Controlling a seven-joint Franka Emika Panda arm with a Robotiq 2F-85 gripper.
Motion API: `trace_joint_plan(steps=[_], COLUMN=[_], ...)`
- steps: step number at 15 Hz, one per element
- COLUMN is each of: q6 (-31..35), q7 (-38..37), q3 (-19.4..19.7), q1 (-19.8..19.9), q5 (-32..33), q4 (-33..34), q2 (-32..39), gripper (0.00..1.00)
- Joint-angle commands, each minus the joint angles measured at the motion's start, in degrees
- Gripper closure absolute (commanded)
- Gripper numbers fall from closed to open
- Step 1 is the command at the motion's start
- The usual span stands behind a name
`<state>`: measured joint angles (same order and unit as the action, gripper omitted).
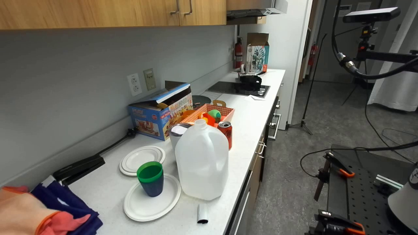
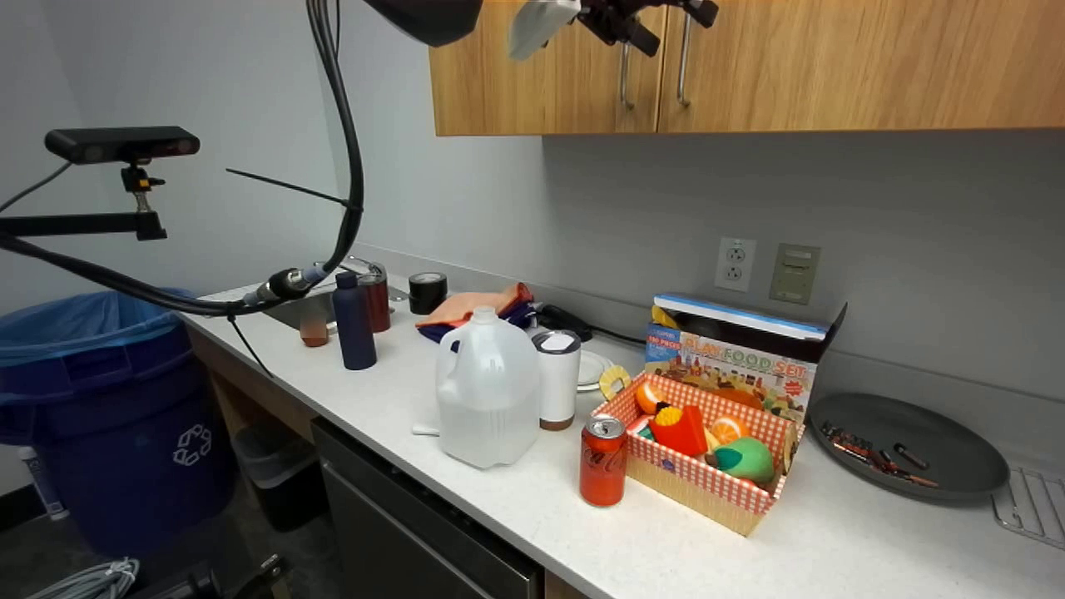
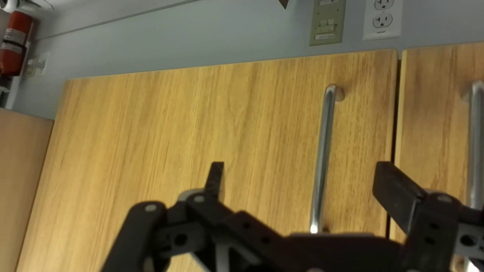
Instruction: Open the upper cabinet door on the right
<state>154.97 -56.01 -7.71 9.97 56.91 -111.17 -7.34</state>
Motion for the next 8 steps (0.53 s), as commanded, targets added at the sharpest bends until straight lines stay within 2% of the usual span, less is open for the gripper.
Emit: trace_joint_plan(steps=[1, 8], q6=[-0.2, -0.7], q7=[0.0, -0.1], q3=[0.0, -0.1], q1=[0.0, -0.1], q5=[0.0, -0.1], q4=[0.0, 0.3], q2=[0.1, 0.7], gripper=[0.0, 0.0])
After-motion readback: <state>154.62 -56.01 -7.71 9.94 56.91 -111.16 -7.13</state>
